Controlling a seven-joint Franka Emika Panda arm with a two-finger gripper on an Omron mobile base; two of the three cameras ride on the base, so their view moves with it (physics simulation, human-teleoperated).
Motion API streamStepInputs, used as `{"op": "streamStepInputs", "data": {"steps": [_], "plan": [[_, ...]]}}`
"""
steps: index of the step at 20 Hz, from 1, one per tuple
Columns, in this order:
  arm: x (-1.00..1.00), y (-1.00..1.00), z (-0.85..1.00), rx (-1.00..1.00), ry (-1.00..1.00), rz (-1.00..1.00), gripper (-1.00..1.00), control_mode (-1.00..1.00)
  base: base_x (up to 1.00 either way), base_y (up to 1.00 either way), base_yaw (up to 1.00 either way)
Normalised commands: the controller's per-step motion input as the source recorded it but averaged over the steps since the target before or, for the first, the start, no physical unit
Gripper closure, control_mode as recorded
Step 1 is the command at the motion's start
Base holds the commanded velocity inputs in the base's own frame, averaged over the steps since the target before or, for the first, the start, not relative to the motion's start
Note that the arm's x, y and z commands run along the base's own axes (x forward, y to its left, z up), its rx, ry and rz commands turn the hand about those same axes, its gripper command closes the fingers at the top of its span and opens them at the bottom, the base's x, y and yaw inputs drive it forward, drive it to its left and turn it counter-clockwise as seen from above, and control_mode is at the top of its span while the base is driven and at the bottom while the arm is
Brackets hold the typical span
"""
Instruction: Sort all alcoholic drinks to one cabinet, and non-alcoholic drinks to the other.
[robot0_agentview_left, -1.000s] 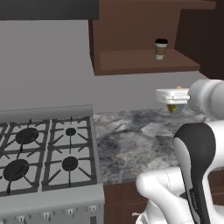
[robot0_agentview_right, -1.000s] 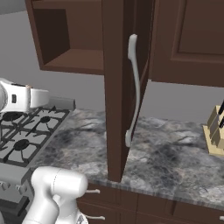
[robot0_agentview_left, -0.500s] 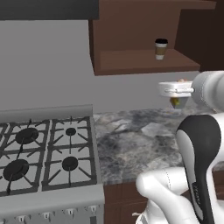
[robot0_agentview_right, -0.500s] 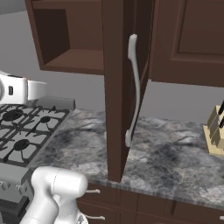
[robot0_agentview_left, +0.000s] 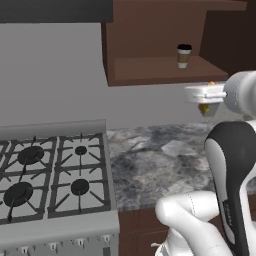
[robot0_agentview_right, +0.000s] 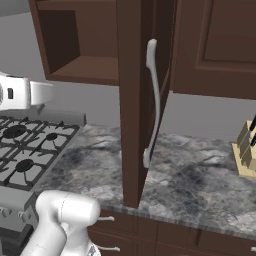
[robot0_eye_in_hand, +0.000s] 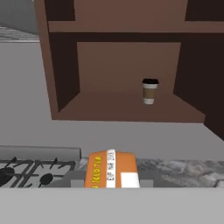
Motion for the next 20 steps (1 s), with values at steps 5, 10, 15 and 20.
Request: {"op": "streamStepInputs", "data": {"steps": [5,10,15,20], "plan": [[0.02,-0.09,0.06,-0.05,-0.08,0.00,1.00,-1.00,0.00,0.00,0.00],[0.05,-0.10,0.08,-0.04,-0.05,0.00,1.00,-1.00,0.00,0.00,0.00],[0.09,-0.07,0.11,0.00,0.00,0.00,1.00,-1.00,0.00,0.00,0.00],[0.13,-0.02,0.18,0.00,0.00,0.00,1.00,-1.00,0.00,0.00,0.00]]}}
